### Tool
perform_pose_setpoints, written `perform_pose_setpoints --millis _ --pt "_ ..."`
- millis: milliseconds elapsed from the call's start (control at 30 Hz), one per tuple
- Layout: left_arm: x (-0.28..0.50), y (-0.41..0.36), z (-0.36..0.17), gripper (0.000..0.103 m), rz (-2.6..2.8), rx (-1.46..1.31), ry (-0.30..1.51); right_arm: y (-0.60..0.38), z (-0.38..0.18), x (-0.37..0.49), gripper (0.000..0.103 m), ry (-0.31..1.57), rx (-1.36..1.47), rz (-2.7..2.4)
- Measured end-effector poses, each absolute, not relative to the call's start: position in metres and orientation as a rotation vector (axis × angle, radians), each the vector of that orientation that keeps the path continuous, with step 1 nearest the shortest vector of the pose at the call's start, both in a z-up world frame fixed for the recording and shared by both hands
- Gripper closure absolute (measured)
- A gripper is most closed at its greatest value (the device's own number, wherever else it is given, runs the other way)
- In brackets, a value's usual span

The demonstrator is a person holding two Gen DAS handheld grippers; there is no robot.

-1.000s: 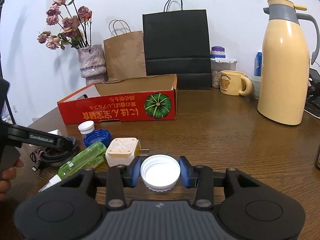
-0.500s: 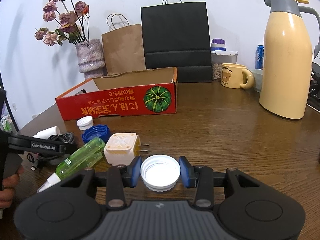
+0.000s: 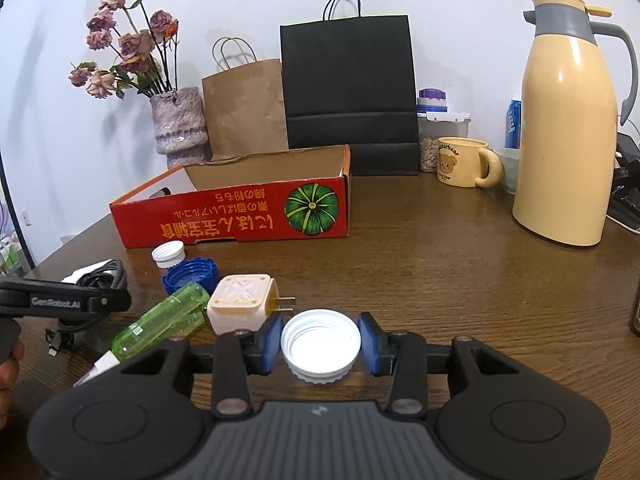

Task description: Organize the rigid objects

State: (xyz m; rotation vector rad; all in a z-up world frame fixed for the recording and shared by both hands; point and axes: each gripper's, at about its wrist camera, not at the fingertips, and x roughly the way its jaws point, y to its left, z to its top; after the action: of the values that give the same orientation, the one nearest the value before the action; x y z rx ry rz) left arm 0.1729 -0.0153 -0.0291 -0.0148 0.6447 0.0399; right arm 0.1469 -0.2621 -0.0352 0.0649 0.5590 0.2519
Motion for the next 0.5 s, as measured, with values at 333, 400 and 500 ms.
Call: perform_pose_setpoints --millis 333,400,500 --pt "0.146 -0.01 -0.013 0.014 0.028 -0.041 0.562 -0.258 -0.033 0.143 0.063 0.542 0.033 0.24" --pt "0.142 -0.014 -0.012 0.014 0.018 -0.02 0.568 -0.257 -0.033 0.143 0.063 0.54 0.032 0.237" --pt "0.141 -0.018 -0.016 0.014 0.003 0.015 0.603 -0.256 -0.032 0.141 0.063 0.534 0.028 0.23"
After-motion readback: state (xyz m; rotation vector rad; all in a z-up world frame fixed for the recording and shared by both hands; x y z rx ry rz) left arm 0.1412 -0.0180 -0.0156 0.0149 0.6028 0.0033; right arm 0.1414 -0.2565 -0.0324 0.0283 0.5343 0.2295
